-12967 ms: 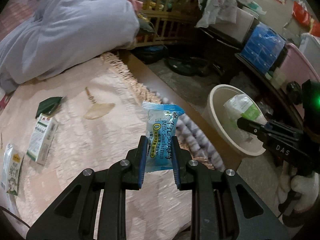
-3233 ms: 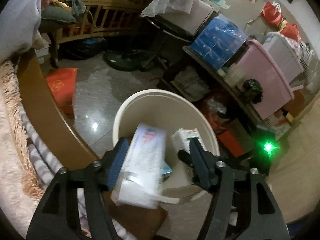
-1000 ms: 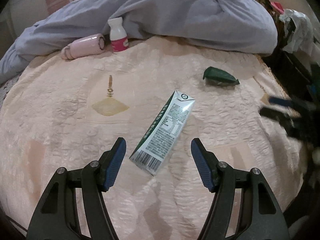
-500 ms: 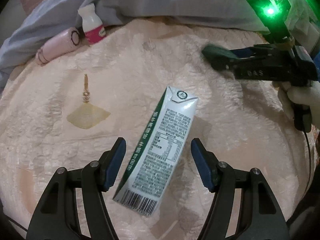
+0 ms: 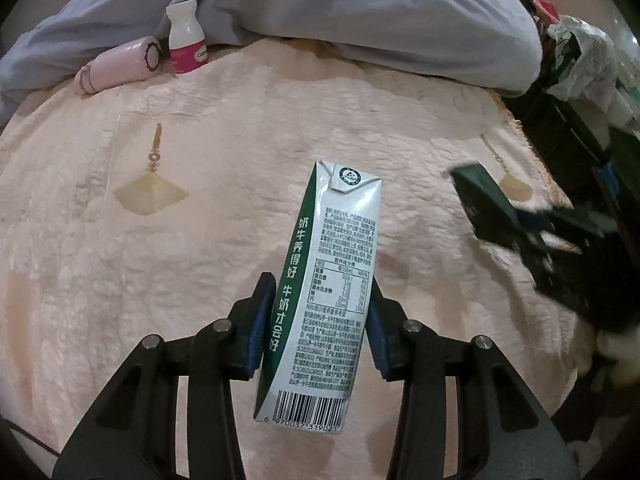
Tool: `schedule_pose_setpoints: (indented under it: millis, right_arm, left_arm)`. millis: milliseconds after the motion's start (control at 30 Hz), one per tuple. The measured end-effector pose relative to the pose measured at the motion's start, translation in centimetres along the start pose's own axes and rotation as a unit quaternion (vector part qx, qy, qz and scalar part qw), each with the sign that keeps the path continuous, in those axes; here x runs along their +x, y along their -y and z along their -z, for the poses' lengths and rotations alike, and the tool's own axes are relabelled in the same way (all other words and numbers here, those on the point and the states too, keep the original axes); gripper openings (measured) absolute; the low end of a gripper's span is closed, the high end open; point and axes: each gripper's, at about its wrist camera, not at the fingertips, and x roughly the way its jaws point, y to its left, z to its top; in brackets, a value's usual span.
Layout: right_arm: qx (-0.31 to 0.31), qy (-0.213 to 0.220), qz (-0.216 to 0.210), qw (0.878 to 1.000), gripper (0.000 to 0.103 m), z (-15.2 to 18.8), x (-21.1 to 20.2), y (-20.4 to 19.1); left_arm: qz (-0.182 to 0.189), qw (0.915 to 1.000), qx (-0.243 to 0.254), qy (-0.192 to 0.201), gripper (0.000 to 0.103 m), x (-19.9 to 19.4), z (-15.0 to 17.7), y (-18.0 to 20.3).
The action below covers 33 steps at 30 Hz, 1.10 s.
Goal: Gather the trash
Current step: 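Grasp the dark green packet with the right tool while the left tool grasps the white milk carton, then carry the green packet and milk carton over the cream bucket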
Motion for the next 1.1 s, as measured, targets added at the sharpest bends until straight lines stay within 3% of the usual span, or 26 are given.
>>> schedule_pose_setpoints:
  millis: [167,467,1100]
  right_arm:
    - [0.023,0.008,0.025,0.999,0.027,4.6,-4.0,0.1]
    - [0.080,0.031,0.051,0.995,0.027,9.4,-9.5,2.4]
    - [0.175,0.067,0.103,0.977,0.027,15.1,-17.6,10.2]
  left_arm:
    - [-0.001,0.9998,0.014,0.013,0.040,-1.2,0.9,2.8]
    - [0.015,0.9977,0.054,0.037,0.040,-3.1,1.5,9.1]
    - [0.060,0.9872,0.139,0.050,0.040,-3.3,0.6,21.6]
